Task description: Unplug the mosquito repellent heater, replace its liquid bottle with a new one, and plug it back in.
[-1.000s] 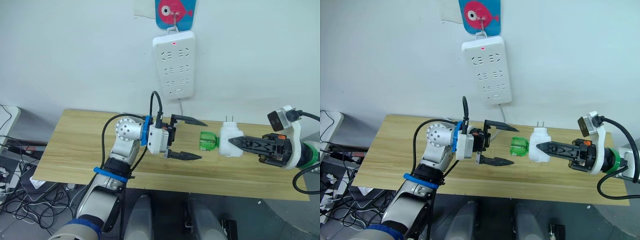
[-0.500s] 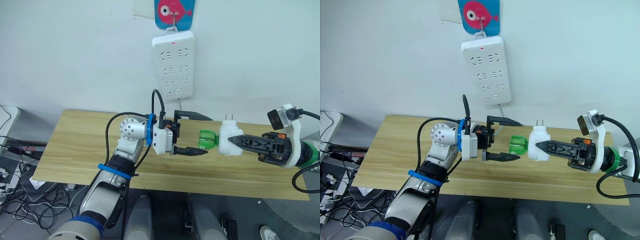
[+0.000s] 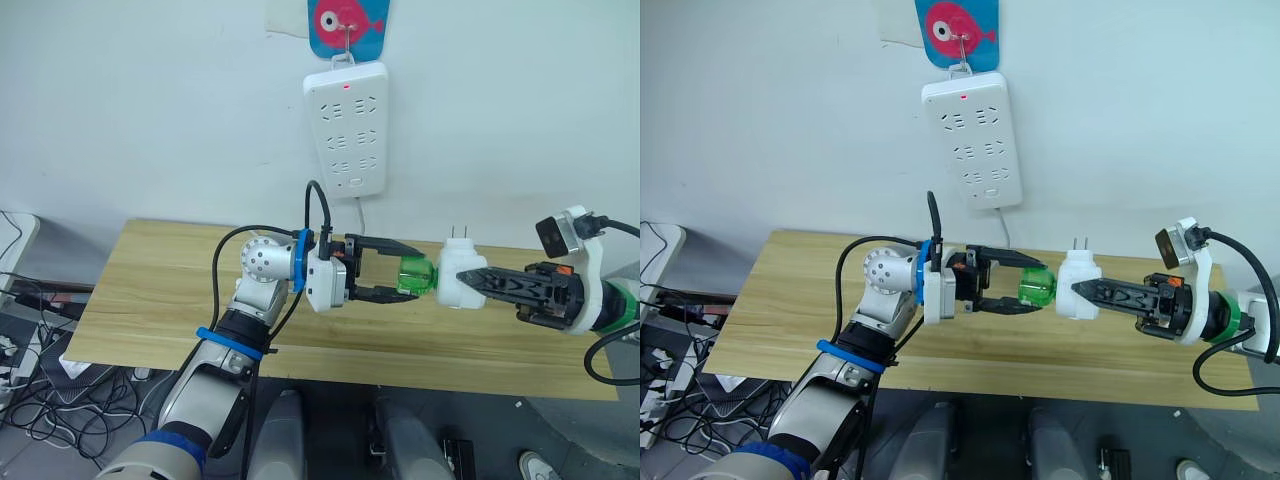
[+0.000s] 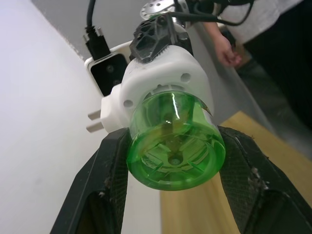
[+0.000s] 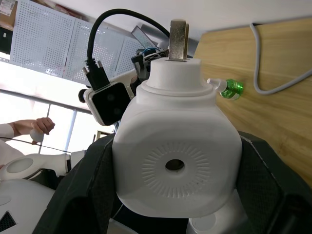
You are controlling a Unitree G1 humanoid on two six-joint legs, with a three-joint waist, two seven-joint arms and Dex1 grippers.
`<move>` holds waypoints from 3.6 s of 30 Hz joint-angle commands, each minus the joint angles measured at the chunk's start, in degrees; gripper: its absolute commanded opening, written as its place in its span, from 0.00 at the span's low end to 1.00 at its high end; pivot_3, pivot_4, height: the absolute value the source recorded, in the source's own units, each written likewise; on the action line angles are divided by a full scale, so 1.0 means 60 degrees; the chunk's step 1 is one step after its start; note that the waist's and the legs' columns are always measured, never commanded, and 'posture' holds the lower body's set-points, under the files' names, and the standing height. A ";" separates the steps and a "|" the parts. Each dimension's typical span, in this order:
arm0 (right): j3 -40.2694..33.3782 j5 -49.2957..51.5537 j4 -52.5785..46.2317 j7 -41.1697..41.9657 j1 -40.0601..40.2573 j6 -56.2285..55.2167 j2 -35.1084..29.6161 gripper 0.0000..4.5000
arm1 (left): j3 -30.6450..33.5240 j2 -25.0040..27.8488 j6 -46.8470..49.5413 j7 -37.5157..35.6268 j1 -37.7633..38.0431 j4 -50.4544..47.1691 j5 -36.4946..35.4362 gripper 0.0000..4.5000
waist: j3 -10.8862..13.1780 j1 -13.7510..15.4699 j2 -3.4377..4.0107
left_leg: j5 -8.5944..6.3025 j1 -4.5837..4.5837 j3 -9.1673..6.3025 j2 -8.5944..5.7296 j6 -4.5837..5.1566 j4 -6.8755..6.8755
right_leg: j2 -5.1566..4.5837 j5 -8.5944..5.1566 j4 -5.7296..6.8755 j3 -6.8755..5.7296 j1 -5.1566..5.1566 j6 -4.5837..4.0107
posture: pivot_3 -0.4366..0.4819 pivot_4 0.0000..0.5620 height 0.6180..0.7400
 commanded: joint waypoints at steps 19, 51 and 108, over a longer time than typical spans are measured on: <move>0.0039 0.0235 -0.0606 0.0315 -0.0069 -0.0065 -0.1118 0.66 | 0.1643 0.1417 1.9994 0.2578 -0.2092 -0.0969 -0.7483 0.50 | 0.0001 -0.0259 -0.0001 | 0.0002 0.0001 -0.0049 0.0007 -0.0002 0.0003 | 0.0002 -0.0002 -0.0004 -0.0002 0.0000 0.0003 | 0.47 0.55 1.00; -0.0368 0.0235 -0.0929 0.0339 0.0584 -0.0536 -0.1286 0.66 | 0.2204 0.1268 1.9789 0.3387 -0.1750 -0.1493 -0.7156 0.50 | 0.0000 -0.0254 -0.0001 | 0.0016 0.0003 -0.0017 0.0008 -0.0027 0.0006 | -0.0001 -0.0002 -0.0001 0.0003 -0.0001 0.0003 | 0.48 0.52 1.00; 0.0065 0.0235 0.0136 0.0164 -0.0816 0.0235 -0.0187 0.66 | 0.1099 -0.0343 -0.1445 -0.1196 -0.0661 0.1001 -0.0045 0.99 | 0.0001 0.0088 -0.0001 | -0.0003 -0.0005 0.0007 -0.0004 0.0006 0.0004 | -0.0004 0.0001 -0.0004 0.0002 -0.0001 -0.0001 | 0.50 0.56 1.00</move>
